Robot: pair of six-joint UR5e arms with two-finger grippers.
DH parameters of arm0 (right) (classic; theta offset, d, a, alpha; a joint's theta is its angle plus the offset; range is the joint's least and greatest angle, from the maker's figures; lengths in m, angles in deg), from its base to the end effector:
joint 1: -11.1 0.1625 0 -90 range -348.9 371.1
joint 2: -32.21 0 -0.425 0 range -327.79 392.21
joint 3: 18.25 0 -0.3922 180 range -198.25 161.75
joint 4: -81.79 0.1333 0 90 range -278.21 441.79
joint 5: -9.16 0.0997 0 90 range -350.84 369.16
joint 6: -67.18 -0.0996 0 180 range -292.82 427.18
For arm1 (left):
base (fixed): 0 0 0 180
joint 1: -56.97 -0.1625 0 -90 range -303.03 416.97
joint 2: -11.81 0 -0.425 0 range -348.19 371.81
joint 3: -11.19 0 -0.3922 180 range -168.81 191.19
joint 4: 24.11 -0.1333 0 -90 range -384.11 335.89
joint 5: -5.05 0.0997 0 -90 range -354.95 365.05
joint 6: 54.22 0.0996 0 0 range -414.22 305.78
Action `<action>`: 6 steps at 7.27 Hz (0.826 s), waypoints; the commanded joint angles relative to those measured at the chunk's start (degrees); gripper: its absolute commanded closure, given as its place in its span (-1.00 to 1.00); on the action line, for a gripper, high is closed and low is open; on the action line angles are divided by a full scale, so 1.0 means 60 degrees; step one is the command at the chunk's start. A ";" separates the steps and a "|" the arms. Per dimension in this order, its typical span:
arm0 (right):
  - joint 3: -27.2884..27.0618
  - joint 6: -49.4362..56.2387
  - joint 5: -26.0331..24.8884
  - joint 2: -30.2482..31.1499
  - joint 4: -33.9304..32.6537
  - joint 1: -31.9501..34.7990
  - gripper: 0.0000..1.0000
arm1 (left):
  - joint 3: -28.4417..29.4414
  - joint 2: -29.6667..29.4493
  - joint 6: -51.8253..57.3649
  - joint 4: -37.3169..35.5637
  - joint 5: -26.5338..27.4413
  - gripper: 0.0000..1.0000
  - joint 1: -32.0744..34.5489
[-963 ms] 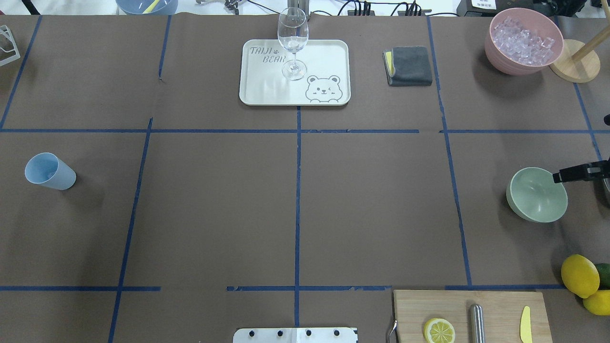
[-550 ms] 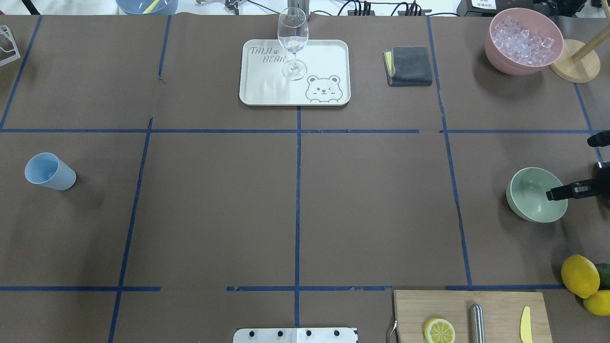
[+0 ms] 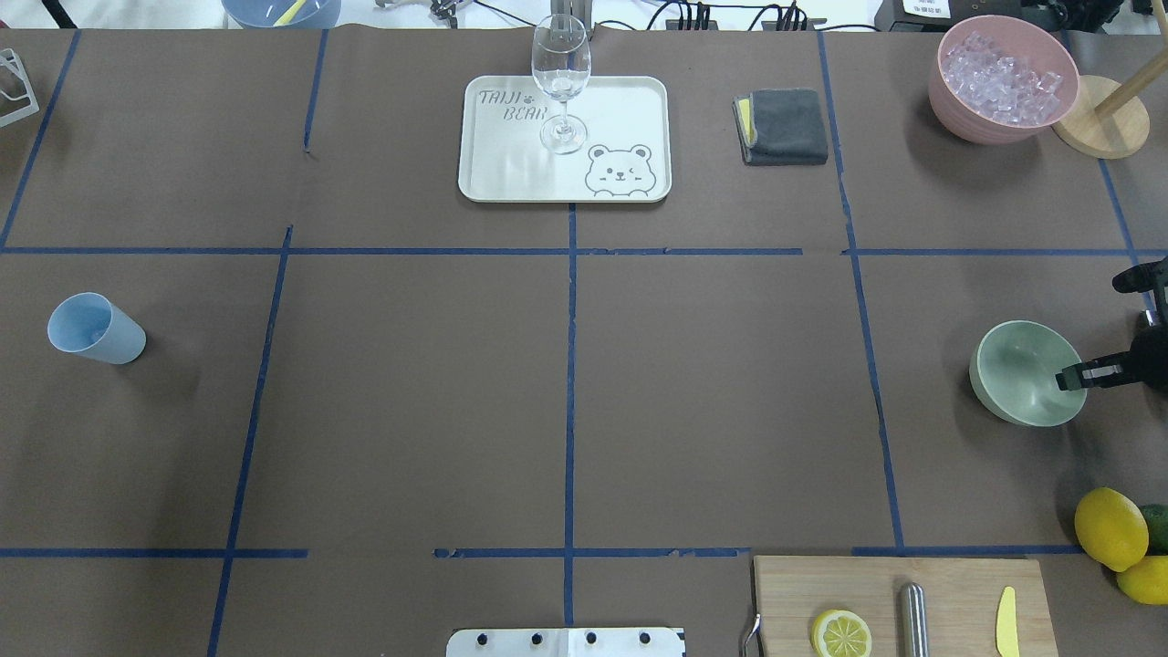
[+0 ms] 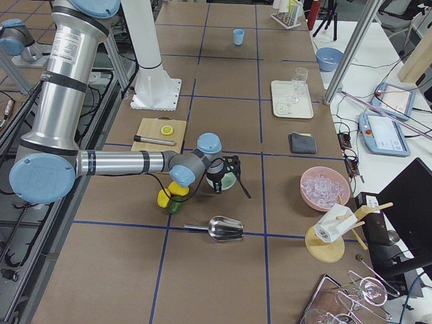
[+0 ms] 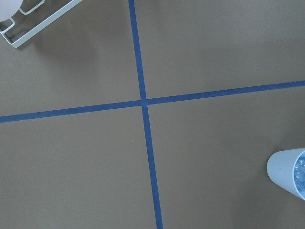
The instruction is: Pour ice into bowl
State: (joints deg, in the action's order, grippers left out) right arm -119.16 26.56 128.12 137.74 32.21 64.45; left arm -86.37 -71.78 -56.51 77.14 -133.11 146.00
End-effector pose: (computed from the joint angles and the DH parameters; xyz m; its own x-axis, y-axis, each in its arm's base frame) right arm -0.1759 -0.3789 0.6159 0.7197 -0.1453 0.6789 0.0205 0.9819 0.1883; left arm -0.0514 -0.4572 0.6205 0.6644 0.1321 -0.7356 0.0100 0.9826 0.1855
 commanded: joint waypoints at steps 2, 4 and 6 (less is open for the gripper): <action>-0.0230 -0.0986 0.0051 -0.0344 0.0017 0.0015 1.00 | 0.0000 0.0001 0.0000 0.0000 0.0000 -1.00 0.0001; -0.0553 -0.1897 0.0153 -0.1382 -0.0100 -0.0014 1.00 | 0.0000 0.0016 0.0000 0.0000 0.0000 -1.00 0.0001; -0.0540 -0.3388 0.0096 -0.2627 -0.0203 -0.0741 1.00 | 0.0000 0.0016 0.0000 0.0000 0.0000 -1.00 0.0001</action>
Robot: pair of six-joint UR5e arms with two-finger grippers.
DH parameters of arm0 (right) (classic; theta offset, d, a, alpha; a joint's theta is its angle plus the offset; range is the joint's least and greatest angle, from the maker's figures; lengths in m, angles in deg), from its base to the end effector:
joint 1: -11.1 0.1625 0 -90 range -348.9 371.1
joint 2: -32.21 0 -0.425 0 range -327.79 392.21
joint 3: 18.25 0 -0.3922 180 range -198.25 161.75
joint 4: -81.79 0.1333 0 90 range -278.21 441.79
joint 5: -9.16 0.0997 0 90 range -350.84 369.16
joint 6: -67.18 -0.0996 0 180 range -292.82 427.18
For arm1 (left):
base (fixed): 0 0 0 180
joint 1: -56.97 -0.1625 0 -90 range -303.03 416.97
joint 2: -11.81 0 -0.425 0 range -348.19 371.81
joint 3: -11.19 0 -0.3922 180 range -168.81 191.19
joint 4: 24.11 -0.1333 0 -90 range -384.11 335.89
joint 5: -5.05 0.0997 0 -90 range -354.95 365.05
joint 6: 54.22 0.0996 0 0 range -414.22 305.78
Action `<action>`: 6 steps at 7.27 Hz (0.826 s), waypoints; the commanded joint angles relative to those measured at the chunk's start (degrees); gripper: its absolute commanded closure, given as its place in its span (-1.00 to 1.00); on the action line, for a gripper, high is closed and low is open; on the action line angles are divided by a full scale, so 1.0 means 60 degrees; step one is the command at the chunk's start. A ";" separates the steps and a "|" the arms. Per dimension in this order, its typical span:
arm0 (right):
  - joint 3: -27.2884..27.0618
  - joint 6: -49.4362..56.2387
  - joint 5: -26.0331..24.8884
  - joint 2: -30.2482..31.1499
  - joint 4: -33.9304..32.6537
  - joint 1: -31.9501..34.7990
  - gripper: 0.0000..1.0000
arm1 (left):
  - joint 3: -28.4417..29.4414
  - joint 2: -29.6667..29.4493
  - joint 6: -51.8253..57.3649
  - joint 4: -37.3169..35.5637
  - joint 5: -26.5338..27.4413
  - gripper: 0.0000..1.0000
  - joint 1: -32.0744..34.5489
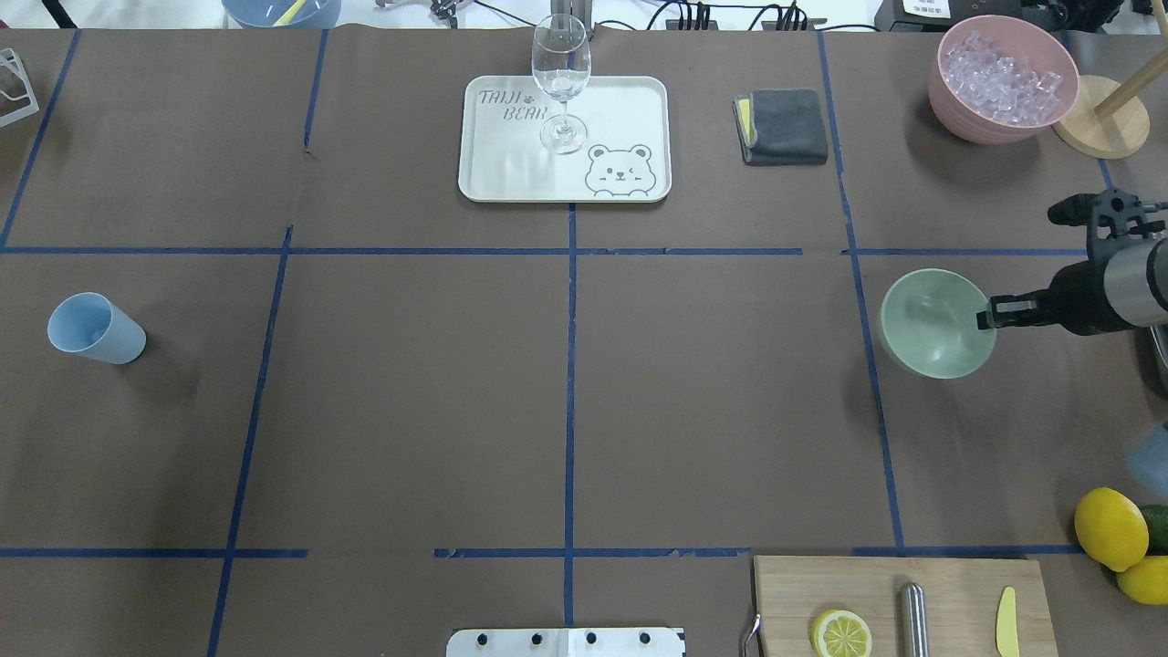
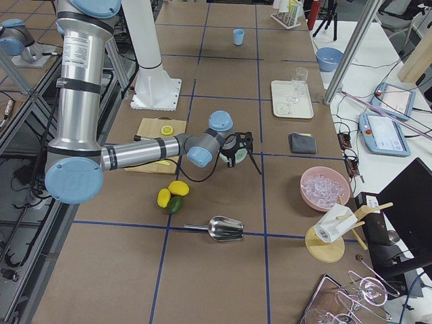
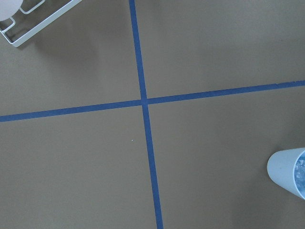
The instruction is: Pour ice into bowl
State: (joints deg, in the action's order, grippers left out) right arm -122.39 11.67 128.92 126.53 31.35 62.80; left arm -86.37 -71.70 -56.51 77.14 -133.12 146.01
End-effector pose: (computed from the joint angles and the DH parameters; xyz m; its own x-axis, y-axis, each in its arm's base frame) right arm -0.2348 -0.4326 0.5000 0.5861 -0.0510 0.8086 -0.1406 0.9765 0.1635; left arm -0.0514 -0.4566 0.6211 0.6643 0.1310 -0.7359 0.0102 0.9829 0.1841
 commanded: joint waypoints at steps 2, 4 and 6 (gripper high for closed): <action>-0.0002 -0.1787 -0.0460 -0.2060 -0.1342 -0.1492 1.00 | 0.0000 0.0018 0.0000 0.0000 0.0000 -1.00 0.0000; 0.0086 -0.2653 -0.1761 -0.3918 -0.3549 -0.2824 1.00 | 0.0000 0.0003 0.0000 0.0000 0.0000 -1.00 0.0000; 0.0262 -0.2964 -0.2059 -0.5141 -0.5257 -0.3269 1.00 | 0.0015 0.0003 0.0000 0.0000 0.0000 -1.00 0.0000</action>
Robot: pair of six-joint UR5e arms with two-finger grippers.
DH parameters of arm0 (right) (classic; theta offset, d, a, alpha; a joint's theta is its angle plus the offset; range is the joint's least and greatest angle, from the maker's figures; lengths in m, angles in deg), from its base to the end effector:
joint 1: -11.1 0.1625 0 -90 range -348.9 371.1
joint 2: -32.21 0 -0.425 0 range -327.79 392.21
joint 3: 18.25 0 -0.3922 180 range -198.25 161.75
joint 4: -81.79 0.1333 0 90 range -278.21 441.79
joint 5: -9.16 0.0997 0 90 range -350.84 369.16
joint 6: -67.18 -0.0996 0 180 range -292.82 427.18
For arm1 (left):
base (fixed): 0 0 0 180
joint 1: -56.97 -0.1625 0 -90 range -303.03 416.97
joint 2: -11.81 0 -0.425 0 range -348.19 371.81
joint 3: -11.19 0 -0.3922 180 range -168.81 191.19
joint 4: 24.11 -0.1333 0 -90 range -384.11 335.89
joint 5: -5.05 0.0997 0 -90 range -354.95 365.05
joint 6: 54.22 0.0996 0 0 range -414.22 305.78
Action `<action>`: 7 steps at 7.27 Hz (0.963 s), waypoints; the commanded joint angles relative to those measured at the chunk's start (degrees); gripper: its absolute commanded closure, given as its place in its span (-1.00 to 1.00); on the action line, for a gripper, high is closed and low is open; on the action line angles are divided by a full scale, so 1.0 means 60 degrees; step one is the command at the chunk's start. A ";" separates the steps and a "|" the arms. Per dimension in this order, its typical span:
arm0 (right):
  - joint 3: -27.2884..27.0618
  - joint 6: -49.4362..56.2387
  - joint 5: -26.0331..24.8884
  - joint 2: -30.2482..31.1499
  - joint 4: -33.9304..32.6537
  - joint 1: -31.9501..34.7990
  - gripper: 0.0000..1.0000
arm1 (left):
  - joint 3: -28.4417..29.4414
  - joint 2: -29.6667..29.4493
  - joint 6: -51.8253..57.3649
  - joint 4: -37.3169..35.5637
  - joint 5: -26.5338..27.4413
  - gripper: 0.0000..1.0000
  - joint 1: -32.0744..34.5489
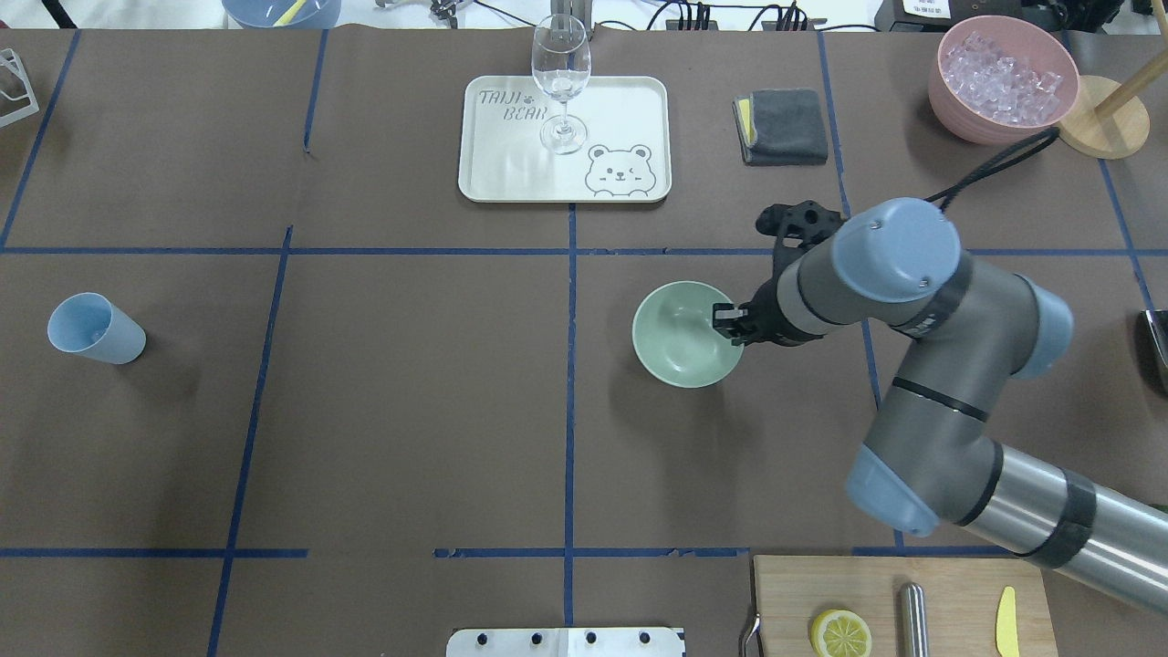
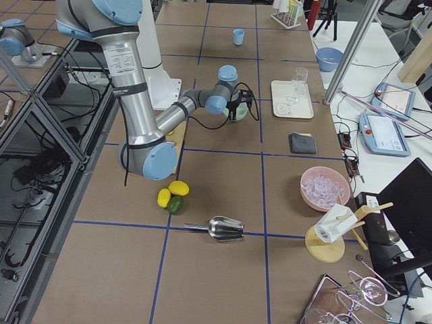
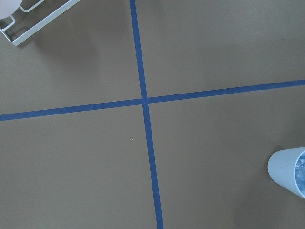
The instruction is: Pour ice into bowl
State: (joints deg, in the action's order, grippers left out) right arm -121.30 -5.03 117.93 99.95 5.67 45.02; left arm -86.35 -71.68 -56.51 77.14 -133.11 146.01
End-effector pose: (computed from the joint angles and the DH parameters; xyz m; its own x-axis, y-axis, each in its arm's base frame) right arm -0.4560 -0.4287 0.3153 0.6161 0.0657 0.7849 -0.1450 0.9890 0.0310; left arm -0.0515 -0.4564 0.6214 0.6644 0.1304 -0.7359 0.0102 0.9830 0.1834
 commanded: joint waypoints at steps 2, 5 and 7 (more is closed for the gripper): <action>0.0095 -0.0210 -0.0242 -0.0816 -0.0981 -0.0423 1.00 | 0.0012 -0.0001 0.0000 0.0000 0.0000 -1.00 0.0000; 0.1612 -0.1118 -0.0635 -0.2832 -0.1069 -0.0818 1.00 | 0.0012 -0.0001 0.0000 0.0000 0.0000 -1.00 0.0000; 0.2799 -0.1496 -0.0784 -0.4092 -0.1069 -0.1139 1.00 | 0.0012 -0.0001 0.0000 0.0000 0.0000 -1.00 0.0000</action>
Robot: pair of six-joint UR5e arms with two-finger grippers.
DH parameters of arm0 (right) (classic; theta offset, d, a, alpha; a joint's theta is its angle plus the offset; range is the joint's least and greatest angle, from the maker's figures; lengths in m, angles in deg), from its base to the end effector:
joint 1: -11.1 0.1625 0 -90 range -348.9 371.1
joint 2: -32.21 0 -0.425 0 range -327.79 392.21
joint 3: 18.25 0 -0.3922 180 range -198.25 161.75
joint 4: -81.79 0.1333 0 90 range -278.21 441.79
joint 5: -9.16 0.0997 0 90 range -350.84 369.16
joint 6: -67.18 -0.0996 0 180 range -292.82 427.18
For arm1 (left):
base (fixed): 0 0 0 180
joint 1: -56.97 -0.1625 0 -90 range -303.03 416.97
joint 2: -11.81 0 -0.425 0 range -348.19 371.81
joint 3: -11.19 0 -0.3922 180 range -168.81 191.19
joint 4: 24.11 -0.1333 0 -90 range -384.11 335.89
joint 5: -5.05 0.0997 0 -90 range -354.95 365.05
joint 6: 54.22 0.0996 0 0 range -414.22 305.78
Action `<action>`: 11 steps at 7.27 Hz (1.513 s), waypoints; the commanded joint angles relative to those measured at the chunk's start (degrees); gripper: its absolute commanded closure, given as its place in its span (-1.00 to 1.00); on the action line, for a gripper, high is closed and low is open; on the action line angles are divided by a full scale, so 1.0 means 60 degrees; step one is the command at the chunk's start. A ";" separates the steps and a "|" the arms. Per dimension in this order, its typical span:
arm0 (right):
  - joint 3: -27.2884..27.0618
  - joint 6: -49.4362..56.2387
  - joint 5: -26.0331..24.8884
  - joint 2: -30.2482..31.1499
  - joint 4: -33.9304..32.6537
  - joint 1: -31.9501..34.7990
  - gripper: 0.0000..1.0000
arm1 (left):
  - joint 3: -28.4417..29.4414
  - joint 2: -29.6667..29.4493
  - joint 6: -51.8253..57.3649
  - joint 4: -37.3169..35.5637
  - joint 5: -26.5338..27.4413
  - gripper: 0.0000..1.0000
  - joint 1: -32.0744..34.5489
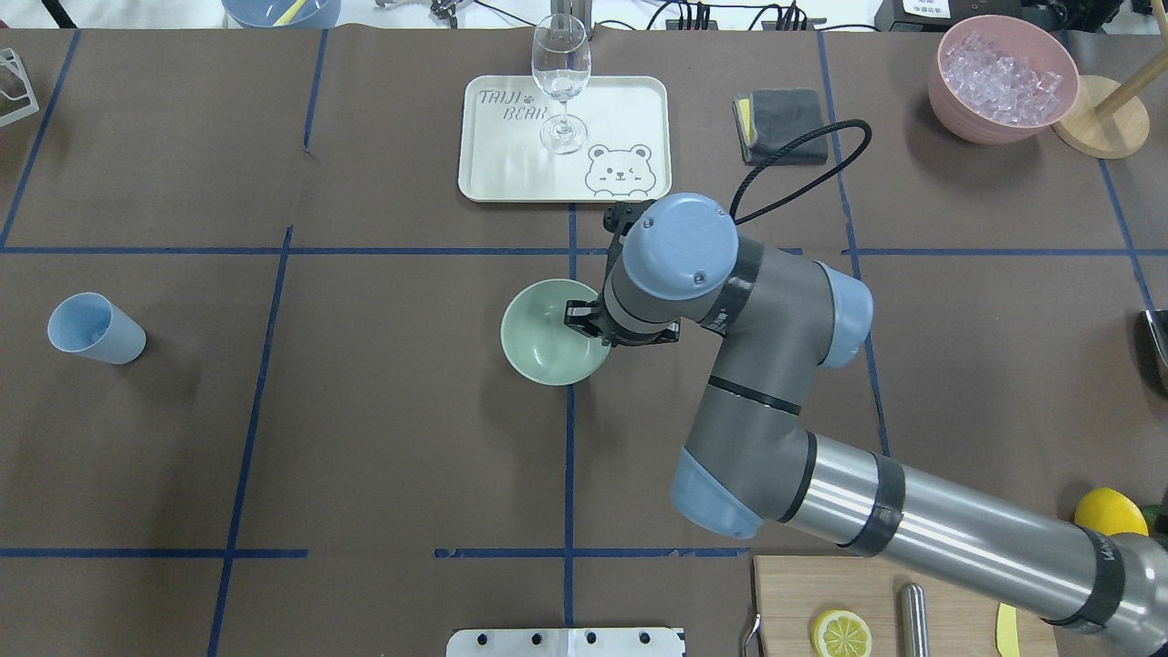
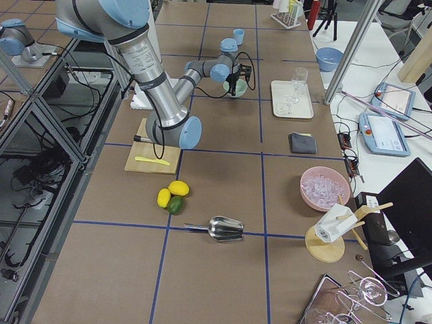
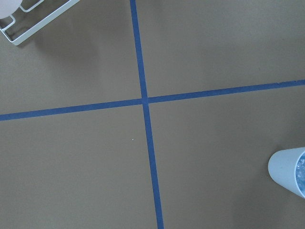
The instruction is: Pour ice into bowl
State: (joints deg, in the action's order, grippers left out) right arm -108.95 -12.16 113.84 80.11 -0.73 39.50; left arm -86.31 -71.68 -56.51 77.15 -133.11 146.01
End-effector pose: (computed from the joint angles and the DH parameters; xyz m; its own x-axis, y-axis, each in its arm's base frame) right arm -0.5736 -0.4330 0.1962 0.6058 0.1241 0.7859 -0.1797 0.9836 -0.0169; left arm -0.0515 -0.4564 0.6218 0.6644 0.1301 -0.7359 0.0102 0.9831 0.1829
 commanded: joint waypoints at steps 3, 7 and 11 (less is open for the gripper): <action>0.1273 -0.0647 -0.0645 -0.1462 0.0013 -0.0762 1.00 | 0.0005 0.0015 0.0000 0.0000 0.0000 -1.00 0.0000; 0.1450 -0.0517 -0.0952 -0.1479 0.0364 -0.0837 -0.99 | 0.0034 0.0073 0.0000 0.0000 0.0000 -1.00 0.0000; 0.0283 0.1246 0.0913 -0.0999 -0.0406 0.1176 -1.00 | -0.0111 0.0044 0.0000 -0.0015 0.0000 -1.00 -0.0015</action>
State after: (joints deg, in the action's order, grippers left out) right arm -104.58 -9.59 113.71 72.46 -0.39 41.23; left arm -86.35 -71.29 -56.57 77.09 -133.12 145.93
